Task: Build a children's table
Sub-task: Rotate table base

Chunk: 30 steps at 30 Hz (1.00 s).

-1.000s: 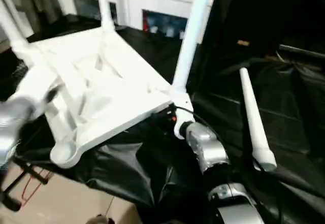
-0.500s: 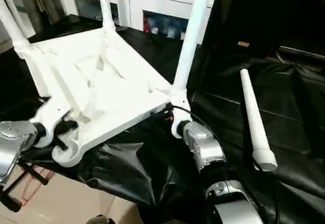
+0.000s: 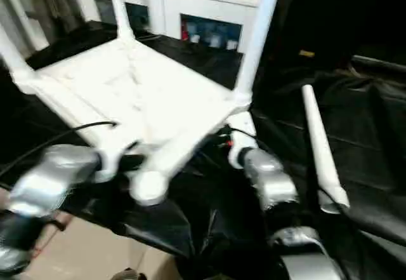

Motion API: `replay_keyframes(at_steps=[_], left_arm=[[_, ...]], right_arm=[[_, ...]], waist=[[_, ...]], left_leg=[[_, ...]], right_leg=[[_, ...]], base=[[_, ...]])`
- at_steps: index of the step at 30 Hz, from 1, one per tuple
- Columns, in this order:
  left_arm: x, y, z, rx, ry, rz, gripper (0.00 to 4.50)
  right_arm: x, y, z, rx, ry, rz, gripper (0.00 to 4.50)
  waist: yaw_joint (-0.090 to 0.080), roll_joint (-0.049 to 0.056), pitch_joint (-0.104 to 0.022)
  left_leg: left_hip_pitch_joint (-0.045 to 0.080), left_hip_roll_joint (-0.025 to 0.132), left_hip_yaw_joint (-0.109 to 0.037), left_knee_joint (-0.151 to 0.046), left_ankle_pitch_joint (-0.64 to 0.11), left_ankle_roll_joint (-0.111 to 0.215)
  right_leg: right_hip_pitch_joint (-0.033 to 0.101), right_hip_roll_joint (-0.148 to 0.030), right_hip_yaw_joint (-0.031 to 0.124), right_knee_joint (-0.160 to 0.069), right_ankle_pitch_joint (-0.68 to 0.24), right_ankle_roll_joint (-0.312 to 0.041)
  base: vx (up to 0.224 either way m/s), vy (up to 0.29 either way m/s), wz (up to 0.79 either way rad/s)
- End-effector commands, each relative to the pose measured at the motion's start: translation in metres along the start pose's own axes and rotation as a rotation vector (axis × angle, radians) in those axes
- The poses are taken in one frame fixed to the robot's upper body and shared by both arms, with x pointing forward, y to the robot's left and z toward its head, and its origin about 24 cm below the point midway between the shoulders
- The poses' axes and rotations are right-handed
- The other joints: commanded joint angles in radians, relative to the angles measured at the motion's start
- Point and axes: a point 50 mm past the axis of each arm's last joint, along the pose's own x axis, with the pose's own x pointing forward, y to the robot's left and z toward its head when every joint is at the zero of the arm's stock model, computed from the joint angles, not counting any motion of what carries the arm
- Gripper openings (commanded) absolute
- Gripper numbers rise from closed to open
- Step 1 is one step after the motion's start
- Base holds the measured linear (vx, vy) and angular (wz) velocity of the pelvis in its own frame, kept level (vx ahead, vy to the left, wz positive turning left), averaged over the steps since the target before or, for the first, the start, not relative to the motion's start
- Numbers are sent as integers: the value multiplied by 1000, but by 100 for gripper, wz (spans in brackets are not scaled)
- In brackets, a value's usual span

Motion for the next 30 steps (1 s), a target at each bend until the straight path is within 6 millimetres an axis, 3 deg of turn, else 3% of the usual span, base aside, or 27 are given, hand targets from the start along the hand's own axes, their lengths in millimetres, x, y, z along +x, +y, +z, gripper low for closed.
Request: replay_keyframes(at_steps=[1, 4, 5, 8, 9, 10, 11, 16, 17, 20, 21, 27, 28, 30], left_arm=[[16, -21, 16, 44, -88, -110, 0], [21, -24, 21, 38, -127, -121, 0], [24, -26, 23, 37, -144, -123, 0], [28, -26, 26, 46, -157, -112, 0], [27, -25, 28, 51, -163, -102, 0], [24, -20, 33, 43, -189, -73, 0], [20, -15, 37, 41, -206, -42, 0], [4, 5, 38, 68, -248, 102, 0], [-2, 9, 39, 71, -268, 121, 0], [-11, 12, 42, 83, -306, 129, 0], [-13, 13, 43, 87, -316, 131, 0], [-29, 7, 51, 121, -401, 1, 0], [-30, 5, 50, 118, -395, -26, 33], [-33, -3, 44, 111, -359, -119, 41]], right_arm=[[-7, -8, 7, -14, -12, -43, 145], [-13, -18, 9, -17, 0, -101, 135], [-18, -26, 12, -14, 15, -155, 135], [-27, -41, 18, -12, 59, -239, 135], [-30, -46, 21, -14, 79, -260, 135], [-36, -56, 28, 5, 96, -298, 135], [-40, -63, 34, 21, 99, -331, 160], [-56, -89, 50, 49, 135, -462, 194], [-63, -97, 53, 61, 178, -507, 212], [-72, -106, 54, 88, 236, -545, 225], [-74, -107, 54, 95, 248, -552, 248], [-85, -120, 51, 139, 321, -596, 299], [-86, -120, 51, 145, 327, -599, 304], [-88, -121, 50, 151, 350, -610, 320]], waist=[[-5, 6, -75], [-7, 4, -76], [-12, 9, -75], [-10, 5, -76], [-10, 3, -76], [-11, -10, -76], [-10, -10, -76], [-19, -5, -73], [-22, 2, -73], [-23, 1, -76], [-22, 0, -76], [-18, -5, -75], [-19, -5, -74], [-22, -4, -73]], left_leg=[[10, 13, 2, -50, -133, 15], [6, 12, 0, -50, -126, 17], [5, 10, 1, -49, -130, 16], [7, 9, 1, -47, -114, 19], [4, 8, 1, -47, -112, 21], [3, 8, 2, -47, -111, 25], [4, 8, 2, -47, -111, 27], [6, 7, 2, -45, -126, 15], [6, 5, 2, -44, -127, 14], [7, 6, 1, -43, -113, 16], [5, 6, 2, -41, -108, 19], [6, 8, 4, -41, -114, 15], [5, 8, 5, -41, -115, 15], [5, 8, 5, -42, -119, 12]], right_leg=[[62, -66, 49, -65, -51, -180], [65, -67, 47, -64, -58, -180], [64, -63, 47, -67, -63, -179], [66, -60, 47, -66, -52, -175], [68, -61, 47, -66, -58, -169], [70, -62, 46, -68, -67, -162], [69, -62, 46, -67, -86, -160], [65, -61, 44, -72, -139, -143], [64, -58, 44, -73, -139, -144], [65, -57, 44, -68, -106, -155], [65, -58, 45, -66, -82, -169], [64, -64, 45, -64, -101, -188], [64, -63, 45, -65, -107, -185], [63, -62, 44, -64, -127, -177]], base=[[0, 0, 0], [0, 0, 0], [0, 0, 0], [0, 0, 0], [0, 0, 0], [0, 0, 0], [0, 0, 0], [0, 0, 0], [0, 0, 0], [0, 0, 0], [0, 0, 0], [0, 0, 0], [0, 0, 0], [0, 0, 0]])
